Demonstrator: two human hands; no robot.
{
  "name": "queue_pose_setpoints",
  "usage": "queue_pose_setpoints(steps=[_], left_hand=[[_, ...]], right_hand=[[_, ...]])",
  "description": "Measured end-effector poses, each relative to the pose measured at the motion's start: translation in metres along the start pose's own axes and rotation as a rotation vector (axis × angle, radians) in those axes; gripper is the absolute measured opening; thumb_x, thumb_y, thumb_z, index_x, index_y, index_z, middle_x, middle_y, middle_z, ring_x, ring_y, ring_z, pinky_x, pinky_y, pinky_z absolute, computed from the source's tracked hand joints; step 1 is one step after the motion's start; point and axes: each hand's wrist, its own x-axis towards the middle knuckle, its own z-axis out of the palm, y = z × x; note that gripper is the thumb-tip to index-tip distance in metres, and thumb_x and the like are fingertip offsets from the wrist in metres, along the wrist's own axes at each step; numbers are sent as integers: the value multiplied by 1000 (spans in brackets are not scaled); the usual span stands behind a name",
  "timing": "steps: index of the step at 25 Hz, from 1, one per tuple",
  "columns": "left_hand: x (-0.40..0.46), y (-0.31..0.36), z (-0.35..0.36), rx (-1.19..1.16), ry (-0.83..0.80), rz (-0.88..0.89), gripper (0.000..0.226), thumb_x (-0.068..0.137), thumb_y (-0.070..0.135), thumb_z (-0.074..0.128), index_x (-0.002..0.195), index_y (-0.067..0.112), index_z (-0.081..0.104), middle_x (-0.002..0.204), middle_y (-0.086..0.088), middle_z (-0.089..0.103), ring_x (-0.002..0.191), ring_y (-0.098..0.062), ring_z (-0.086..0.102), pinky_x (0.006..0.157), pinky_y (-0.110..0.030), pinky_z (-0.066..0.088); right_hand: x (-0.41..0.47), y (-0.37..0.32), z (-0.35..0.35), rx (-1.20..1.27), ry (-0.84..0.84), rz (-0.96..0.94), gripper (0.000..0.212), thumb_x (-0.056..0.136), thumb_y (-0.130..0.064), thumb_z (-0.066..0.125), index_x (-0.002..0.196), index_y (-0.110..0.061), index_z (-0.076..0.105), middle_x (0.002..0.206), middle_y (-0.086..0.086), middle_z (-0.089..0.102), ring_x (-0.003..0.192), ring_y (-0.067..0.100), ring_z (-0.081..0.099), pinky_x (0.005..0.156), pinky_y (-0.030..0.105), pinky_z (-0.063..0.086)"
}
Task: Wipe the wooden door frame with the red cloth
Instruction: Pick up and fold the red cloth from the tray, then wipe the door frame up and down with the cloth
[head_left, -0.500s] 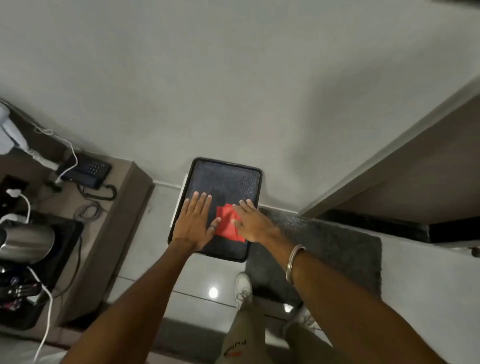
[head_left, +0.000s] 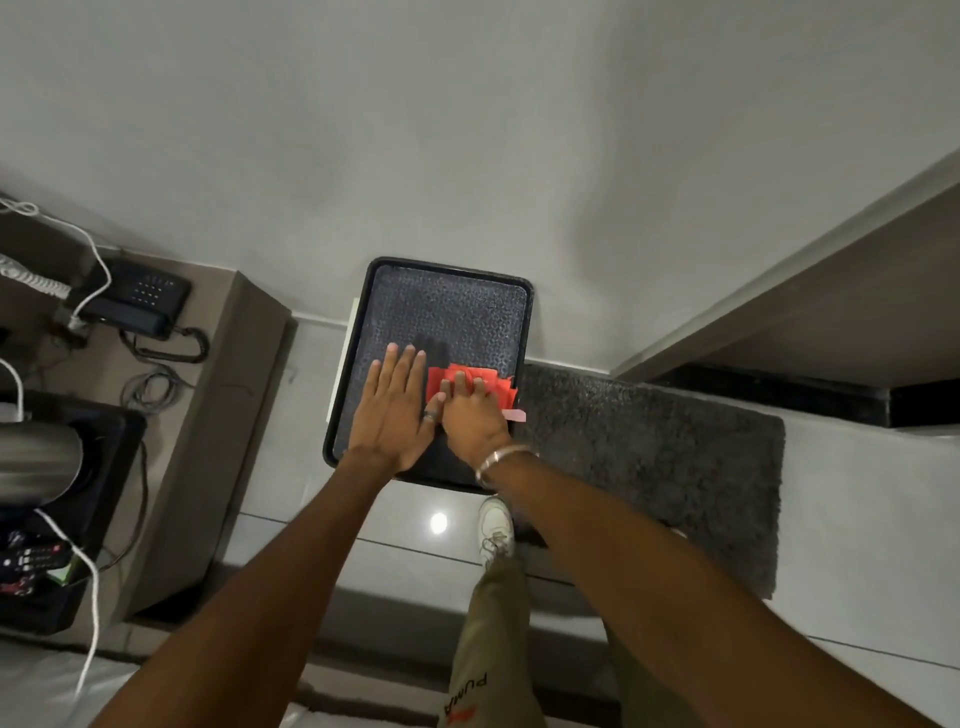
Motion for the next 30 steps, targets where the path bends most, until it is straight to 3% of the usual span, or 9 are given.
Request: queue_pose_setpoints(steps=[3,6,11,13,15,18,23,26,30], left_hand=[[1,21,-33,-57,84,18,75,104,53,15,164,8,13,174,-13,9,162,-28,-5,131,-43,-5],[1,58,-77,-57,175,79,81,100,57,8,164,7,13,174,-13,9,161,-26,-5,132,-44,-3],[19,158,-159,-52,361,291,78,102,54,15,162,5,22,173,-15,17,162,-29,3,133,-43,2],[26,204,-192,-58,461,396,74,103,50,23,162,5,23,172,-14,18,162,-29,4,133,-41,1],[28,244,-221,-56,548,500,72,105,48,29,163,7,20,173,-12,15,162,-27,1,133,-40,0],[34,300,-267,-28,646,627,71,105,49,29,164,12,17,175,-8,11,163,-24,-2,133,-45,6],[43,385,-350,-2,888,810,68,106,44,37,164,12,21,174,-7,14,163,-21,-1,133,-39,1],[42,425,-393,-10,1028,833,67,105,41,44,163,13,24,173,-7,17,163,-21,1,133,-36,0],[43,449,-428,76,1120,850,67,104,41,46,162,13,27,173,-10,18,162,-22,0,133,-37,-2]], right_hand=[[-6,26,-51,527,14,140,27,95,-17,58,117,-5,68,117,22,73,110,42,70,86,41,57],[-46,69,-105,1069,13,418,29,99,-22,55,108,-1,74,108,20,76,101,38,73,75,34,49],[-152,151,-154,2008,398,653,36,91,17,43,79,-5,68,72,9,69,55,15,67,48,22,52],[-195,184,-161,2116,579,718,34,93,16,41,91,0,71,73,8,66,63,19,64,53,27,52],[-230,216,-169,2083,813,814,35,97,10,43,119,4,69,92,13,69,81,28,66,63,30,55],[-276,260,-203,1888,1230,890,51,98,1,46,144,-15,60,128,11,69,119,38,65,101,49,55],[-309,310,-279,1119,1871,533,77,90,-6,42,162,-31,31,162,2,47,151,22,45,126,42,38],[-292,350,-310,270,1765,324,79,90,0,52,163,-16,27,170,12,29,163,29,16,135,46,10],[-263,367,-316,147,1588,216,79,100,-40,58,165,-15,20,176,9,11,164,36,8,134,53,-3]])
